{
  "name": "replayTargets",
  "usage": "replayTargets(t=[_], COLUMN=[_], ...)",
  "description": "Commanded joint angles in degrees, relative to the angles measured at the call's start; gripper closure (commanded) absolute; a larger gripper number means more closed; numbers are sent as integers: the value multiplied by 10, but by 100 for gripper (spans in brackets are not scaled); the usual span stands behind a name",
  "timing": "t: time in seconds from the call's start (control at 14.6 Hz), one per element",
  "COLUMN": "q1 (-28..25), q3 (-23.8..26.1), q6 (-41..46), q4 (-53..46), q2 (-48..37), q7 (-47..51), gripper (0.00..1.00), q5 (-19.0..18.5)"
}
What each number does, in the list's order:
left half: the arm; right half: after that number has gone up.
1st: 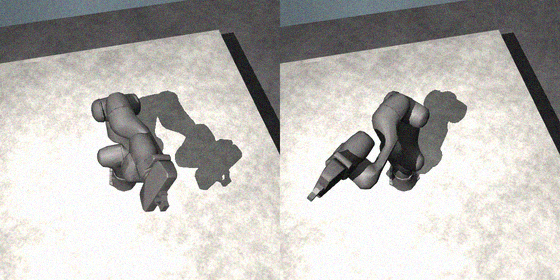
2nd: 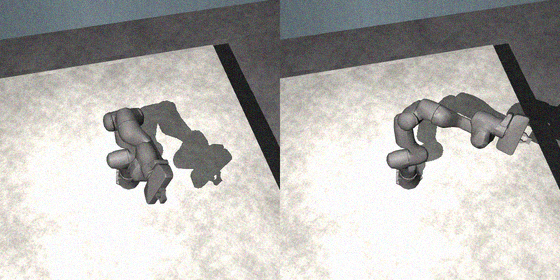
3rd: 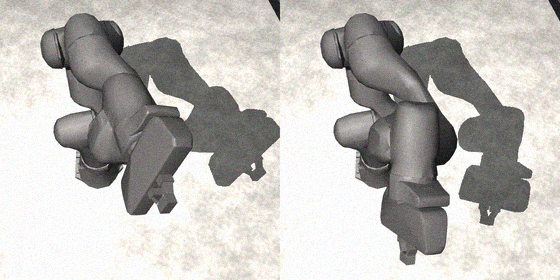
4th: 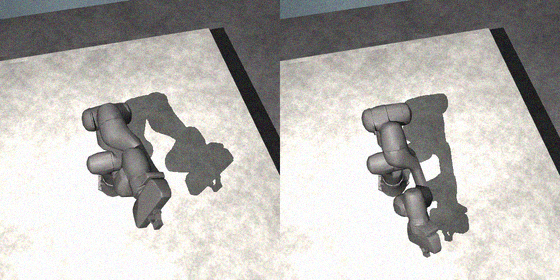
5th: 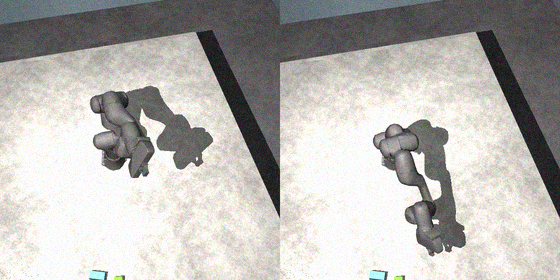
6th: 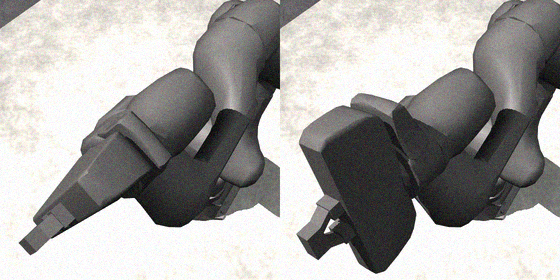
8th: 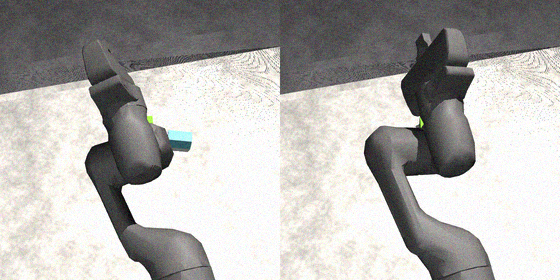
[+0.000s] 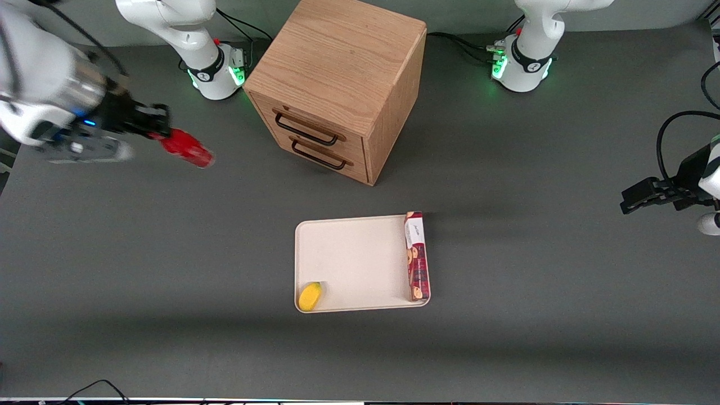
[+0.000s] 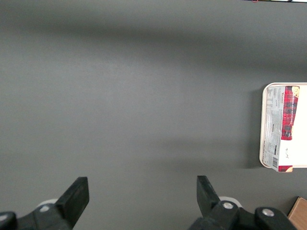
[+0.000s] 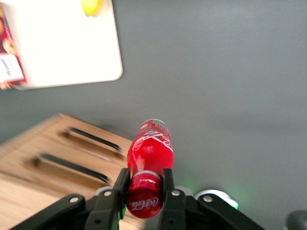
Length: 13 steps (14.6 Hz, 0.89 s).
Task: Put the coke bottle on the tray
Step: 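Lift the bottle and carry it with the right gripper toward the white tray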
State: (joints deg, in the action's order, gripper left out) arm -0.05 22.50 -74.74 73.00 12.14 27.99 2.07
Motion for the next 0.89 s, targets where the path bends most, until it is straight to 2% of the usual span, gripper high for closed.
replayTargets(t=[0.0,0.14,0.27,0.41,0.69,0.82], q1=[-2,-8,-14,-19,-22,-28], q3=[51,71,82,84,115,120], q6=[-82,-177,-245,-291,-369,-396], q4=[-5,43,81,89,122,127], q2=[63,89,113,148,197,223], q7=[117,182,206,243,326,355], gripper=[99,99,99,99,98,98], q5=[7,-8,-53,-77,-171,-202])
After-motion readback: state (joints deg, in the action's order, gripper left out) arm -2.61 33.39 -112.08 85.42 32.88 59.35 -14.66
